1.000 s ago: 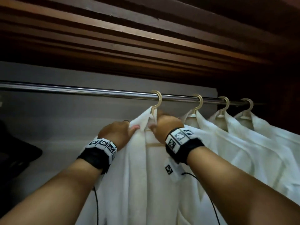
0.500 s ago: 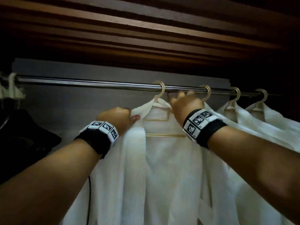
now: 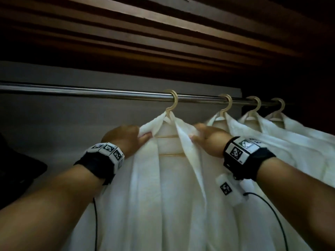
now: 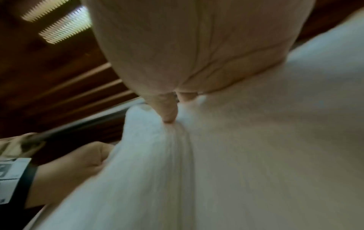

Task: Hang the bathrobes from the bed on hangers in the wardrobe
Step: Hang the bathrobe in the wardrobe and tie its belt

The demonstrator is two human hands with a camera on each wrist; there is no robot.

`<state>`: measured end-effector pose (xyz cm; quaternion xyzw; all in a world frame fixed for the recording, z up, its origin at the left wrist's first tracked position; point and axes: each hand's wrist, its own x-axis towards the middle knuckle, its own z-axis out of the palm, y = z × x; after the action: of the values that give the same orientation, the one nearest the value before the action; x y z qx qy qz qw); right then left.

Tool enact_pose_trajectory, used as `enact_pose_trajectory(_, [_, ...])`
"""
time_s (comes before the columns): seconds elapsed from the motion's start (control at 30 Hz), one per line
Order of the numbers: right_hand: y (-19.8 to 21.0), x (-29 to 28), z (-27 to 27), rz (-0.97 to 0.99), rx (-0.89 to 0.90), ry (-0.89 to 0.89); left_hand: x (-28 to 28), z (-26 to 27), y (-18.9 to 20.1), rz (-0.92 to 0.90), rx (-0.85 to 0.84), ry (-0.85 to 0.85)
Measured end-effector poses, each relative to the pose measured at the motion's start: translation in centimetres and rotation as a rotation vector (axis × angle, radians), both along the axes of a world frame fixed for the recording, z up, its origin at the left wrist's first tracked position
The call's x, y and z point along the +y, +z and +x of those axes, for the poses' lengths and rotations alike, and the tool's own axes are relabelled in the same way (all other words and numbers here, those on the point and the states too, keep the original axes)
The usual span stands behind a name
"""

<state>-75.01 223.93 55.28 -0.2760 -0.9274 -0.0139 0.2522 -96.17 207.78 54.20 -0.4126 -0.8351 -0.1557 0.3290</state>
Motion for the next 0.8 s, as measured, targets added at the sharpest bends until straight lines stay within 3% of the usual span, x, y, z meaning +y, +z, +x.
enact_pose_trajectory(0.17, [0.2,-0.8,-1.5,0.088,0.033,-0.172,0.8,-0.2,-1.0,0.072,0.001,-0.063])
enact_pose_trajectory(0.37, [0.6,-3.1,-4.4,0.067,0.133,0.044,-0.3,0.1,-1.0,0.126,0.013,-0.191])
enact_pose_trajectory(0.47, [0.5,-2.6,-4.8,0.047,0.176,0.04,0.7,0.4,0.4,0.062,0.001,-0.262])
enact_pose_trajectory(0.63, [2.6,-3.4,-4.1,0.07,0.403,0.055,2.9,0.8,1.9,0.079,0.092,-0.402])
enact_pose_trajectory(0.73, [4.1,-3.7,-4.9,0.091,0.35,-0.096,3.2,0.5,2.1,0.263,0.07,-0.551])
enact_pose_trajectory(0.8, [3.7,-4.1,-5.8,0.084,0.314,-0.109,3.1,0.5,2.4,0.439,-0.042,-0.506])
